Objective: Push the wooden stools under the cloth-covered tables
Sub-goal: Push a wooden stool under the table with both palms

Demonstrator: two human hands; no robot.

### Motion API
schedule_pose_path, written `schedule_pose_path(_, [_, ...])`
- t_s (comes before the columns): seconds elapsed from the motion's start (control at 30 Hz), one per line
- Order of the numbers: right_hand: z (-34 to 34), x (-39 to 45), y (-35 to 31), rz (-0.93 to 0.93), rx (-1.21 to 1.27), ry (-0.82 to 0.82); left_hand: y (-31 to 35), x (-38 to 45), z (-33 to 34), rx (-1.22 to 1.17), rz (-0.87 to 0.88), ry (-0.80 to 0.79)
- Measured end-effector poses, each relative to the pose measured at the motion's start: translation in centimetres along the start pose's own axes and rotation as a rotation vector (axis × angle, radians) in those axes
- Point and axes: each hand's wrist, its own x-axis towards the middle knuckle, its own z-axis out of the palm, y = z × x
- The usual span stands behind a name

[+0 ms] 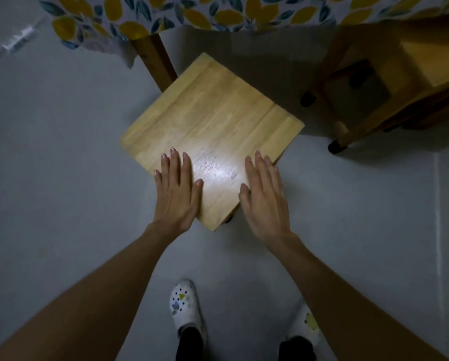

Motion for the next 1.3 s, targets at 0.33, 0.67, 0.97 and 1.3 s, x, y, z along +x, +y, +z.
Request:
schedule_pose_path(0.33, [5.3, 1.5, -4.6, 0.199, -0.194, 0.104, -2.4, 1.4, 0.5, 0.042, 0.143, 0.014])
schedule_pose_path(0.67, [4.5, 8.8, -3.2, 0.241, -0.37, 0.072, -1.6, 9.2, -0.3, 0.08, 0.186, 0.057])
schedule_pose_path(0.97, [3.2, 16.5, -0.7, 0.209, -0.406, 0.102, 0.6, 16.9, -1.3, 0.088, 0.184, 0.087])
schedule_pose_path(1.3, [1.9, 25.3, 1.8, 0.208, -0.421, 0.096, 2.7, 25.7, -3.1, 0.104, 0.18, 0.089])
